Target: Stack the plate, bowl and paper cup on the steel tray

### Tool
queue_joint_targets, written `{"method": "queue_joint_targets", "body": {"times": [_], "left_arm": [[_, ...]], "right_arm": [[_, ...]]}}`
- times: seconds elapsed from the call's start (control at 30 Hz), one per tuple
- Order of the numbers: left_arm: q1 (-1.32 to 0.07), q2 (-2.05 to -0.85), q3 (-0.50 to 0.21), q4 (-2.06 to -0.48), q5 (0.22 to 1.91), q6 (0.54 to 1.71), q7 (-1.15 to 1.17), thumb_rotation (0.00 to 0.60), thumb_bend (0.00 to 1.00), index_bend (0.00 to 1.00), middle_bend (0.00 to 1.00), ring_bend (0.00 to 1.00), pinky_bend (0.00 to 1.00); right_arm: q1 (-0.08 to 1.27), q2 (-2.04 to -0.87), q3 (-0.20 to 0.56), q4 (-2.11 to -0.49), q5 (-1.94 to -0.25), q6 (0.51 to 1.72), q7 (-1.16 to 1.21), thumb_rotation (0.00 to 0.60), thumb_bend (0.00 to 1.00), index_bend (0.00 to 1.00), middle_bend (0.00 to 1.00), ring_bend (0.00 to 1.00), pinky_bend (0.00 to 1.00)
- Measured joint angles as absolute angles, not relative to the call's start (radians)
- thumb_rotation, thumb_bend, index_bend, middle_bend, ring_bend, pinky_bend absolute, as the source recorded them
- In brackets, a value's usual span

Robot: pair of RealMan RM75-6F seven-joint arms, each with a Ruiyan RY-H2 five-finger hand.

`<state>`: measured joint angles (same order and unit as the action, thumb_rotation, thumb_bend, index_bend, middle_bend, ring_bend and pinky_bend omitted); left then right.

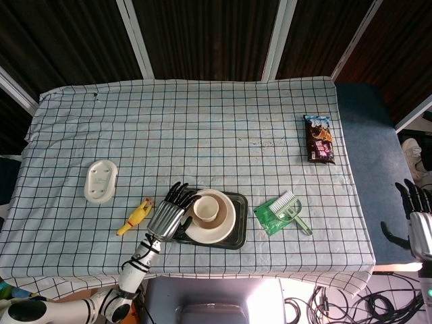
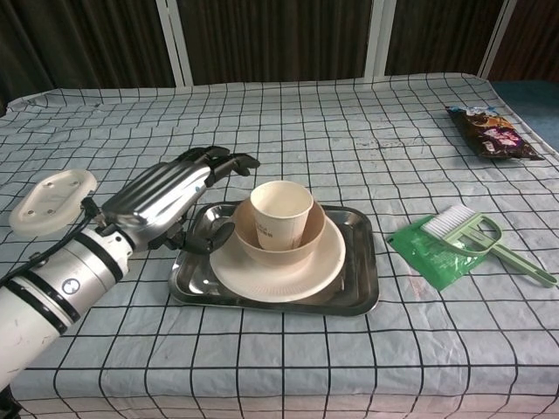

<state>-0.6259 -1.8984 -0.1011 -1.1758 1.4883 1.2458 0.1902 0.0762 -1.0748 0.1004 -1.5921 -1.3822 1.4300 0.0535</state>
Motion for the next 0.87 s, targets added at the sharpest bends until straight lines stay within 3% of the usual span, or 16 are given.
{"method": "queue_joint_targets", "body": {"times": [0.23,0.6,0.87], "left_arm": [[-0.589,-1.750,-0.079,-1.246,1.541,1.324,0.277,0.600,0.40,0.02,0.07,0.00,0.00],[-0.292,-1.253,-0.012,-1.570,1.400,1.484,0.226,0.600,0.40,0.00,0.02,0.00,0.00],[-0.198,-1.210,0.021,-1.540,1.426,1.551,0.059,0.600,0.41,0.00,0.02,0.00,0.00]], "right_arm": [[0.068,-1.078,0.103,-1.589,-1.395,1.455,0.066,0.600,0.25,0.00,0.00,0.00,0.00],[0.058,-1.064,0.071,-1.612,-1.412,1.437,-0.013,0.600,0.25,0.00,0.00,0.00,0.00],[0.063,-1.073,0.060,-1.635,-1.410,1.423,-0.072,0.600,0.25,0.00,0.00,0.00,0.00]]}}
